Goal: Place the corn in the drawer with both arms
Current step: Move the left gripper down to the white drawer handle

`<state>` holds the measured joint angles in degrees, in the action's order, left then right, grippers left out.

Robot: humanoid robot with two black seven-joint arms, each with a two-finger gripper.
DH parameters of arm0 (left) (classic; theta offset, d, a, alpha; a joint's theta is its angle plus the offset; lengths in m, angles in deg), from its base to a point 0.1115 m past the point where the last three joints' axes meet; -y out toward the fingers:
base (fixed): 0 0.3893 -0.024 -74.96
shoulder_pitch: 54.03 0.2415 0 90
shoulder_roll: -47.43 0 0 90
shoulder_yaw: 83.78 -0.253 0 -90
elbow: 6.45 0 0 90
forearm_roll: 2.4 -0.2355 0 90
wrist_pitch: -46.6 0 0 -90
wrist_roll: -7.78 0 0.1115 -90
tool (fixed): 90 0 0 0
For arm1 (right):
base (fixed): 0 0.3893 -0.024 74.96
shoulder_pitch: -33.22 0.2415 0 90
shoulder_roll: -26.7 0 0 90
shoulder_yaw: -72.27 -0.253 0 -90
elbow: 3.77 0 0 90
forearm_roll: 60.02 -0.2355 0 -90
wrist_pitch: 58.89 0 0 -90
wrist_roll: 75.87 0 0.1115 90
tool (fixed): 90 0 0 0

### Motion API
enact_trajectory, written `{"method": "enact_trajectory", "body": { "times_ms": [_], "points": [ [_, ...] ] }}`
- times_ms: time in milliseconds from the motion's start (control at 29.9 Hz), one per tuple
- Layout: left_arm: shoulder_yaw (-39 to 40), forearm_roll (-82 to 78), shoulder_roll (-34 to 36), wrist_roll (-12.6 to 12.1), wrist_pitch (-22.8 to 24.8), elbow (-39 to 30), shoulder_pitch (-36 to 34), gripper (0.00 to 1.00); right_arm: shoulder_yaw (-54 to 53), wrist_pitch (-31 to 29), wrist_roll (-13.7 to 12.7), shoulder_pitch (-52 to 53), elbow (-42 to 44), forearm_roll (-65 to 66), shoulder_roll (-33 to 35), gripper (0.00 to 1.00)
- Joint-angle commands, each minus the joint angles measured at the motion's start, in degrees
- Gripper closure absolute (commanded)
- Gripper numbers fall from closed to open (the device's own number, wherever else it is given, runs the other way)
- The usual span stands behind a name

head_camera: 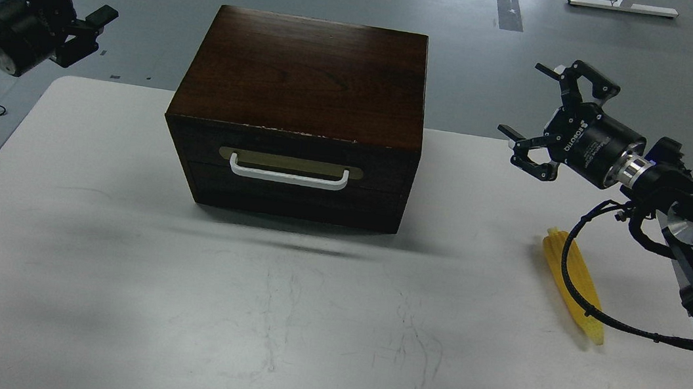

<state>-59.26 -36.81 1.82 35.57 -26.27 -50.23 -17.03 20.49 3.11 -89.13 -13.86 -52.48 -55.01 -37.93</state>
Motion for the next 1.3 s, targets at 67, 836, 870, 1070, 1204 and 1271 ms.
{"method": "enact_trajectory", "body": {
  "times_ms": [67, 836, 870, 1070, 1204, 1271],
  "points": [
    [-0.1, -14.7, 9.6, 0.2, -20.4, -17.6, -0.5, 0.02, -0.3, 0.0, 0.1, -0.1, 0.0, -0.1, 0.8, 0.0],
    [-1.9, -82.8, 11.4, 0.2, -35.5, -46.6, -1.8, 0.02, -0.6, 0.0, 0.3, -1.4, 0.2, 0.0, 2.1, 0.0],
    [-2.0, -84.4, 11.3, 0.2, -35.5, -46.7, -1.8, 0.02, -0.6, 0.0, 0.4, -1.4, 0.2, 0.0, 2.1, 0.0],
    [-6.3, -90.6, 9.8, 0.2, -35.6, -47.4, -2.0, 0.02, -0.6, 0.0, 0.5, -1.5, 0.4, 0.0, 2.1, 0.0],
    [-11.9, -90.6, 9.5, 0.2, -34.5, -47.4, -2.8, 0.02, -0.6, 0.0, 0.5, -1.5, 0.4, 0.0, 2.1, 0.0],
    [-13.9, -90.6, 9.5, 0.2, -34.3, -47.4, -3.5, 0.02, -0.6, 0.0, 0.5, -1.5, 0.4, 0.0, 2.1, 0.0]
  ]
}}
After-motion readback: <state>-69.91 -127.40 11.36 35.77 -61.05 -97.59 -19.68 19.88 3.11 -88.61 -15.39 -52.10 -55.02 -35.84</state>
